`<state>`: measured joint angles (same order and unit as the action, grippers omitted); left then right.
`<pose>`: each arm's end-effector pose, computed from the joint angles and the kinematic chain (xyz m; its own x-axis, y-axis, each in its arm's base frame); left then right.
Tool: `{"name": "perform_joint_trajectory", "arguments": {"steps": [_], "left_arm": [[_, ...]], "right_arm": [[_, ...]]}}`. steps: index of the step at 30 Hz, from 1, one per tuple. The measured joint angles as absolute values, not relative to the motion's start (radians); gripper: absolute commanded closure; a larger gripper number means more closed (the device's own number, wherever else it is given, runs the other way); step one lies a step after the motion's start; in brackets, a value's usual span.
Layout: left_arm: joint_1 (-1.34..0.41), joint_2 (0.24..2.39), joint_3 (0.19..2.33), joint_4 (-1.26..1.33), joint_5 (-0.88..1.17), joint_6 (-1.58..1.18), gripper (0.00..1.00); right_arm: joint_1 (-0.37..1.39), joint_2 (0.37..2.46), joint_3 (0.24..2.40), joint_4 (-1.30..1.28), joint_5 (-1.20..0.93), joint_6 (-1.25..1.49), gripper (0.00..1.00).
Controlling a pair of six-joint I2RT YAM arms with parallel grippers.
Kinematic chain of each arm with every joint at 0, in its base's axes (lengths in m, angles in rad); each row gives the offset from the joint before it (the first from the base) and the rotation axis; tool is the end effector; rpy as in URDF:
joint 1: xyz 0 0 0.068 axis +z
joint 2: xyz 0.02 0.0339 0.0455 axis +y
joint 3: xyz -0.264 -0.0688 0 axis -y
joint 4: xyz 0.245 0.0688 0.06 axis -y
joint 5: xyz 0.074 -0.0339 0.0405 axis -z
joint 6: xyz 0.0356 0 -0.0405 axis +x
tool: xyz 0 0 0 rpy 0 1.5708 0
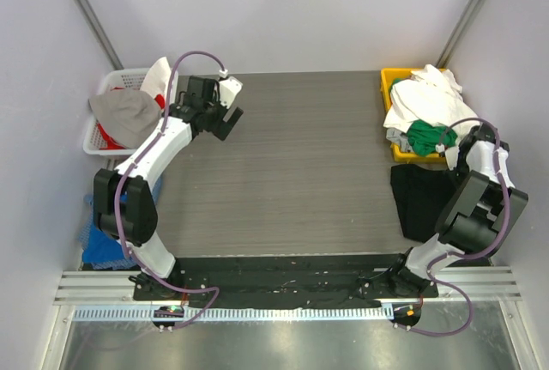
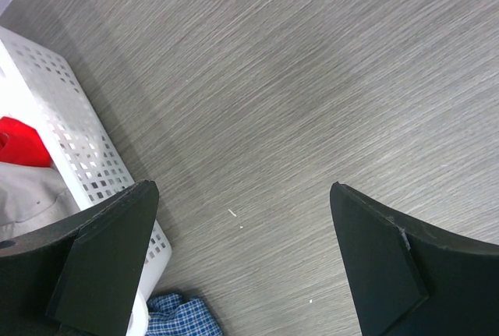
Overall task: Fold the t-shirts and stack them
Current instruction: Put the neatly folded tshirt into the corner of the board with the right arm
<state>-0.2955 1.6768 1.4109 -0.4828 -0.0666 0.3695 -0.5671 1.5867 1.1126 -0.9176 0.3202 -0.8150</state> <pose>0.3645 -0.1085 0.2950 -0.5191 0.5347 -0.6668 0.4626 0.8318 0.3068 0.2375 -0.1646 0.2129 -0.9747 -0.1981 0.1032 -0.2218 0.9131 -0.3421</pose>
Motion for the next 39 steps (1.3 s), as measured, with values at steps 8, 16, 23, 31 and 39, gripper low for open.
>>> {"name": "perform_joint_trajectory", "arguments": {"steps": [8,16,23,31,39], "left_arm": [[-0.295,1.676,1.398,-0.482,-0.066,0.369,0.02],[-0.295,1.674,1.396,-0.483,-0.058,0.365,0.02],[-0.295,1.669,1.393,-0.483,-0.052,0.345,0.02],[-0.295,1.604,1.345,-0.480,-0.047,0.311,0.02],[-0.295,1.413,1.197,-0.445,-0.070,0.186,0.00]], "right_arm": [[-0.574,1.591,1.113,-0.875,0.347,-0.829,0.50],[-0.574,1.583,1.113,-0.867,0.357,-0.833,0.44],[-0.574,1.512,1.176,-0.908,0.341,-0.831,0.41],[-0.574,1.407,1.226,-0.946,0.268,-0.816,0.38],[-0.557,1.354,1.237,-0.966,0.012,-0.679,0.19]]}}
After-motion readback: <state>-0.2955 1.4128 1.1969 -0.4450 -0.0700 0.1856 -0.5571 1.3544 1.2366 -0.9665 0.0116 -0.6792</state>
